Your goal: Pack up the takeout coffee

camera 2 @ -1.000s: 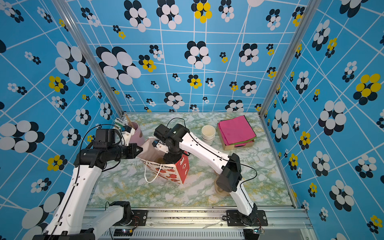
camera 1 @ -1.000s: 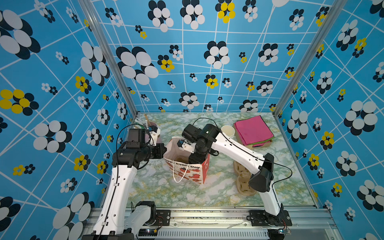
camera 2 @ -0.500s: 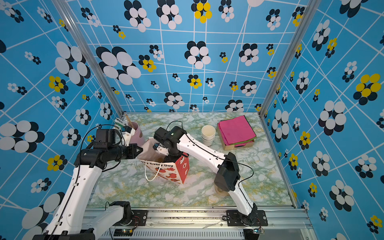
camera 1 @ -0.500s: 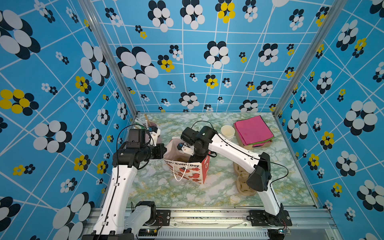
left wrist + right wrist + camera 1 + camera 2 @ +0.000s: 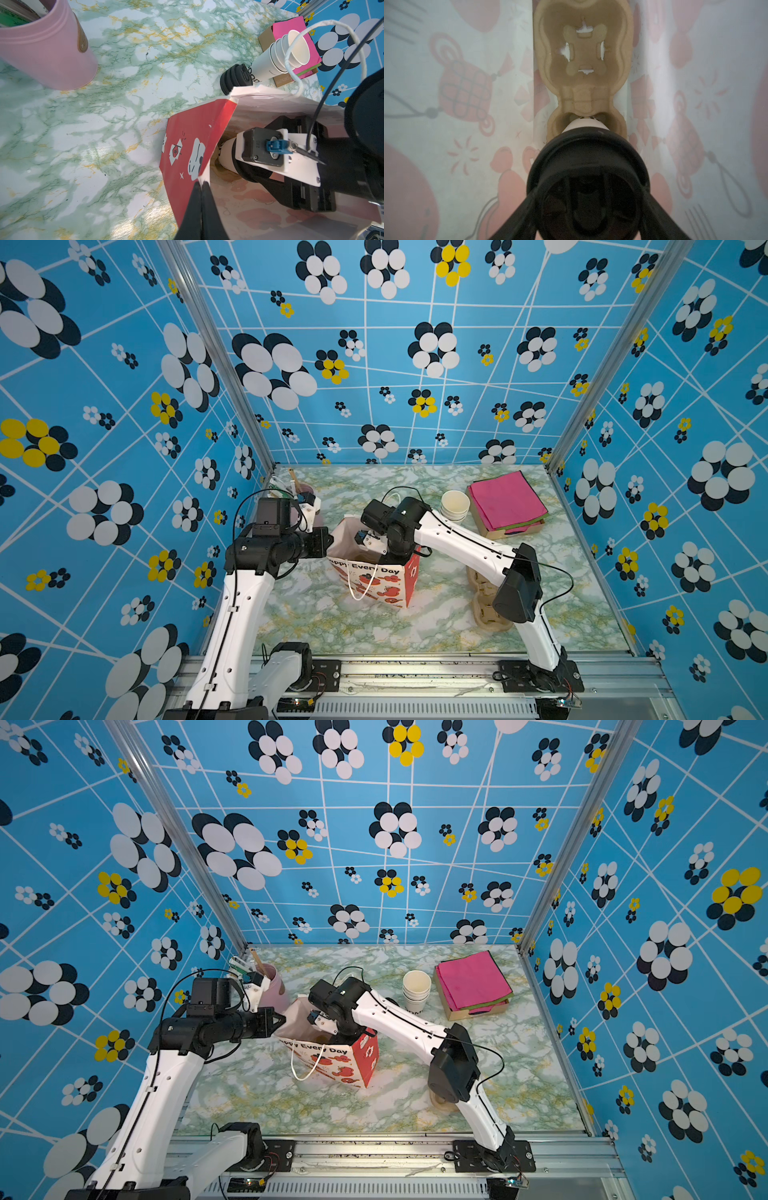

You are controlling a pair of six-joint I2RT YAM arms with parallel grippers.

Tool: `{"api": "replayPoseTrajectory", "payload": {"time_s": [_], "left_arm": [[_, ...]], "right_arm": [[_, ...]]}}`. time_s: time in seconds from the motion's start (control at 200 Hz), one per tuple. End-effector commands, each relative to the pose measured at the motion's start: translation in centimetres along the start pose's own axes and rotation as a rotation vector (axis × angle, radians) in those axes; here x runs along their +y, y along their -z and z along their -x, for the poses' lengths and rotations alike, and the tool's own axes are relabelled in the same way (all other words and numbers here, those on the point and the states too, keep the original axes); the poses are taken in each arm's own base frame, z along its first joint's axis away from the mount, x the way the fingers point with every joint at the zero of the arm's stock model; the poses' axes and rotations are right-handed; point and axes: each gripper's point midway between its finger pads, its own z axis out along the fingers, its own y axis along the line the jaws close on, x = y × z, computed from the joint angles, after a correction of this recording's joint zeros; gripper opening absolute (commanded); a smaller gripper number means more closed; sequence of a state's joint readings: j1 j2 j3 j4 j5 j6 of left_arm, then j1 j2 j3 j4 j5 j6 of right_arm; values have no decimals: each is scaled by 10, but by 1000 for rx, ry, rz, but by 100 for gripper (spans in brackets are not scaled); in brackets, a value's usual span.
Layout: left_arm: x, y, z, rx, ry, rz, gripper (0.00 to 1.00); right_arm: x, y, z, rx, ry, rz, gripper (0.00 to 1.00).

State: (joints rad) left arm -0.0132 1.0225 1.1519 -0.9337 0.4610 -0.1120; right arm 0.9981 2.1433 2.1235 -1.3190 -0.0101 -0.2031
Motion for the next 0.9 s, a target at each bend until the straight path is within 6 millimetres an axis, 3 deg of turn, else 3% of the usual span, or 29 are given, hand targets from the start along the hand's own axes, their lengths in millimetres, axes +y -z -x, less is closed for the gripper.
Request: {"api": "replayPoseTrajectory", "payload": {"time_s": [0.0, 0.894], "left_arm": [[5, -4, -14, 41, 18, 7, 5], [6, -4, -14, 43, 18, 12, 5]], "right_arm": [[-2, -12, -15, 74, 8, -2, 52], [10, 17, -6, -151, 87, 21, 54]]}}
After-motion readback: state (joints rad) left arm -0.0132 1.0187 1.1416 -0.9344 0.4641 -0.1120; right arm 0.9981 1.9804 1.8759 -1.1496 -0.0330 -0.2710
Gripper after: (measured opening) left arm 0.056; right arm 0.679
